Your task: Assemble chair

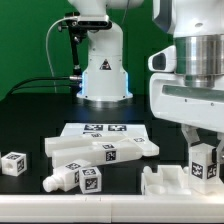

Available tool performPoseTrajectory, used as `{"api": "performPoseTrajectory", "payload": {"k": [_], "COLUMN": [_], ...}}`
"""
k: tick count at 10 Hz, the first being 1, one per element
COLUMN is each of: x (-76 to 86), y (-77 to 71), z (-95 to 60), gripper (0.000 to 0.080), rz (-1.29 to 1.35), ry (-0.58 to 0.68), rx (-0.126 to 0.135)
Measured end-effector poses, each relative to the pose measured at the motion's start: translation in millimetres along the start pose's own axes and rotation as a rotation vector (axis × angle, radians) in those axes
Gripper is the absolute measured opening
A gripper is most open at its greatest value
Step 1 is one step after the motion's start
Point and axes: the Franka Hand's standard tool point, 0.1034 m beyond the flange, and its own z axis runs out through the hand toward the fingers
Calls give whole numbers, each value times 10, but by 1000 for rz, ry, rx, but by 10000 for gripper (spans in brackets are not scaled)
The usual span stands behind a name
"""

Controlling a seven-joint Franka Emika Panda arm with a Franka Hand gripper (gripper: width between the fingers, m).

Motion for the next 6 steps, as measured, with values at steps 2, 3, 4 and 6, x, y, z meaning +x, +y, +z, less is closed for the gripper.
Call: {"api": "performPoseTrajectory", "payload": {"k": [2,3,4,6], "x": [1,8,26,33], "y": [0,2,4,-3], "z": [0,-1,-3,-6], "gripper": [284,393,529,624], "rz": [-15,-115,-252,-548], "ry": [0,2,3,15], "rx": [0,-1,0,-5]}}
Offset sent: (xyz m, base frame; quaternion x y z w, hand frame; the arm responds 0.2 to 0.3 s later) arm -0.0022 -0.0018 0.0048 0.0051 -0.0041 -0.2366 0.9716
